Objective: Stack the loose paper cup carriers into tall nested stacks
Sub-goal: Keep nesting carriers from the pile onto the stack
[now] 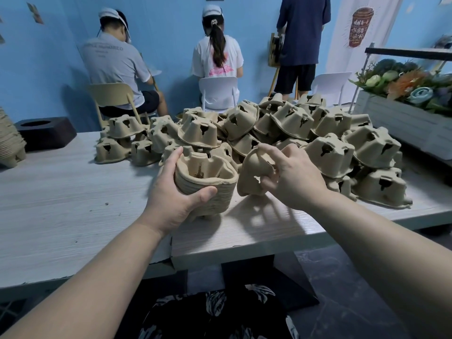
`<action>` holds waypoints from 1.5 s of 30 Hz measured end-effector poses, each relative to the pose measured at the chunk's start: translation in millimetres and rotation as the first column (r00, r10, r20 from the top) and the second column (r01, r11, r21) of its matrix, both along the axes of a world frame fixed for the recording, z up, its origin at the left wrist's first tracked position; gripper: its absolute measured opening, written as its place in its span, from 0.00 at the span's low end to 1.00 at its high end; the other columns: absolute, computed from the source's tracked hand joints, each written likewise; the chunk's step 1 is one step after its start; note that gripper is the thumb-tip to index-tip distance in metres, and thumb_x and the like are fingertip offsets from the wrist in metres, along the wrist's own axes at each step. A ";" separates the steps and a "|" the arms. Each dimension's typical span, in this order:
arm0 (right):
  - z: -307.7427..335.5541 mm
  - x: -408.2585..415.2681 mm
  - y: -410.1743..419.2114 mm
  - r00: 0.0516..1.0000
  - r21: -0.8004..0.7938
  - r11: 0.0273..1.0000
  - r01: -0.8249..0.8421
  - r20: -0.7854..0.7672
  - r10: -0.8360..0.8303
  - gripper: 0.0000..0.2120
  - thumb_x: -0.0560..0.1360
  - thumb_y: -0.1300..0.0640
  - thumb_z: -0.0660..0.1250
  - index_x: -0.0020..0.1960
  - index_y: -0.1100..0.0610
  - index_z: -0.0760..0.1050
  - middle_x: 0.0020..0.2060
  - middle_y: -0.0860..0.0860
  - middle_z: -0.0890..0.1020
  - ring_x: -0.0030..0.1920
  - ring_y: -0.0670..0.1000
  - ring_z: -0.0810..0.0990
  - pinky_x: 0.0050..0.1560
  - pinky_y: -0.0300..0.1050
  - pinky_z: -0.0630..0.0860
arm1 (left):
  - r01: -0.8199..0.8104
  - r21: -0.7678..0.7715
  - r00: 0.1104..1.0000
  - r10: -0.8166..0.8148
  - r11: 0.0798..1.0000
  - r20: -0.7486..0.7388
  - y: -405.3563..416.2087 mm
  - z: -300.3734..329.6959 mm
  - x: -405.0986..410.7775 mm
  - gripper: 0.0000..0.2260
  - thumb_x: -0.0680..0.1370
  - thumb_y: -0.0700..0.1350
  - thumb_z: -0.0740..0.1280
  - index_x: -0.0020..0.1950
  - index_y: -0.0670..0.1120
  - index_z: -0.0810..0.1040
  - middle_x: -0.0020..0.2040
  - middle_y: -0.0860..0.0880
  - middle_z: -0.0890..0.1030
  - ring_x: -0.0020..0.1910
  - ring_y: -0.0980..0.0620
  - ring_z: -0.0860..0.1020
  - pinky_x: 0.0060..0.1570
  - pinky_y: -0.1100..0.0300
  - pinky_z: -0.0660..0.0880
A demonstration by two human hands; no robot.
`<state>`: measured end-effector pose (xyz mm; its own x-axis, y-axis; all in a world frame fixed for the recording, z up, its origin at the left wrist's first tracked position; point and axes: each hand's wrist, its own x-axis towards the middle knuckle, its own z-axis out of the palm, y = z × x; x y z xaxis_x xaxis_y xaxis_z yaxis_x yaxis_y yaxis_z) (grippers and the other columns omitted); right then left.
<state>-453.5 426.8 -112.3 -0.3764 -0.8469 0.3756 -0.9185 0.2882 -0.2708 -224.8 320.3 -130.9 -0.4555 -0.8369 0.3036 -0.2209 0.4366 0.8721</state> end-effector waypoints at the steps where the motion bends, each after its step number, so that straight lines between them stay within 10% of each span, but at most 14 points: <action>1: 0.3 0.0 0.1 1.000 0.007 1.000 -0.007 -0.003 0.007 0.29 0.71 0.45 0.66 0.70 0.39 0.62 0.53 0.52 0.68 0.58 0.56 0.68 0.58 0.48 0.70 | 0.001 0.001 1.000 -0.001 1.000 -0.001 -0.4 -0.2 0.0 0.52 0.54 0.66 0.75 0.76 0.62 0.59 0.72 0.54 0.69 0.70 0.55 0.69 0.71 0.49 0.67; 11: 8.6 6.8 -13.6 0.986 0.027 0.986 -0.162 -0.028 0.163 0.36 0.69 0.43 0.70 0.73 0.46 0.60 0.73 0.47 0.62 0.66 0.56 0.64 0.66 0.46 0.62 | 0.006 0.006 1.000 -0.006 1.000 -0.007 0.6 0.4 1.0 0.52 0.54 0.65 0.76 0.76 0.60 0.59 0.72 0.54 0.69 0.70 0.55 0.69 0.71 0.50 0.67; 20: 8.1 -2.7 -12.8 0.983 0.051 0.982 -0.182 0.016 0.182 0.14 0.71 0.48 0.70 0.53 0.51 0.75 0.56 0.48 0.72 0.50 0.52 0.74 0.49 0.46 0.72 | 0.008 0.007 1.000 -0.008 1.000 -0.012 1.4 0.3 2.0 0.53 0.54 0.65 0.75 0.77 0.59 0.59 0.72 0.54 0.69 0.70 0.56 0.68 0.72 0.52 0.66; 26: 16.6 -10.3 -10.7 0.985 -0.123 0.978 -0.167 -0.068 0.159 0.06 0.76 0.57 0.64 0.48 0.55 0.79 0.43 0.53 0.79 0.45 0.57 0.77 0.43 0.50 0.73 | 0.007 0.002 1.000 -0.007 1.000 -0.010 -0.3 -0.8 2.1 0.53 0.54 0.65 0.75 0.77 0.59 0.59 0.72 0.54 0.69 0.70 0.56 0.68 0.72 0.51 0.66; 33: 37.3 21.5 -17.4 0.942 -0.549 0.786 -0.284 -0.005 0.337 0.13 0.76 0.52 0.63 0.55 0.56 0.82 0.54 0.52 0.81 0.53 0.51 0.80 0.54 0.46 0.77 | 0.024 0.012 0.999 -0.024 1.000 -0.025 -1.1 -0.9 3.6 0.53 0.54 0.65 0.77 0.76 0.60 0.59 0.71 0.55 0.70 0.70 0.56 0.69 0.71 0.51 0.67; 38: 14.8 44.9 -21.6 0.884 -0.412 0.798 -0.440 -0.043 0.466 0.18 0.77 0.51 0.58 0.58 0.57 0.81 0.55 0.54 0.82 0.55 0.54 0.80 0.54 0.47 0.77 | 0.065 0.006 0.990 -0.064 0.998 -0.129 4.6 2.7 2.1 0.38 0.55 0.60 0.78 0.63 0.64 0.68 0.62 0.57 0.78 0.60 0.64 0.76 0.55 0.69 0.73; 45: 4.7 49.2 -16.4 0.858 -0.299 0.805 -0.513 -0.153 0.490 0.17 0.77 0.51 0.58 0.57 0.57 0.80 0.53 0.53 0.83 0.51 0.57 0.81 0.51 0.51 0.78 | 0.091 0.014 0.987 -0.088 0.996 -0.135 2.8 0.2 9.4 0.49 0.57 0.59 0.79 0.75 0.57 0.63 0.68 0.55 0.75 0.66 0.59 0.73 0.67 0.59 0.70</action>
<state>-404.3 410.4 -107.7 0.1021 -0.7405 0.6643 -0.9297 -0.3085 -0.2010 -215.4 323.1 -130.7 -0.4849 -0.8013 0.3503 -0.0621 0.4311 0.9002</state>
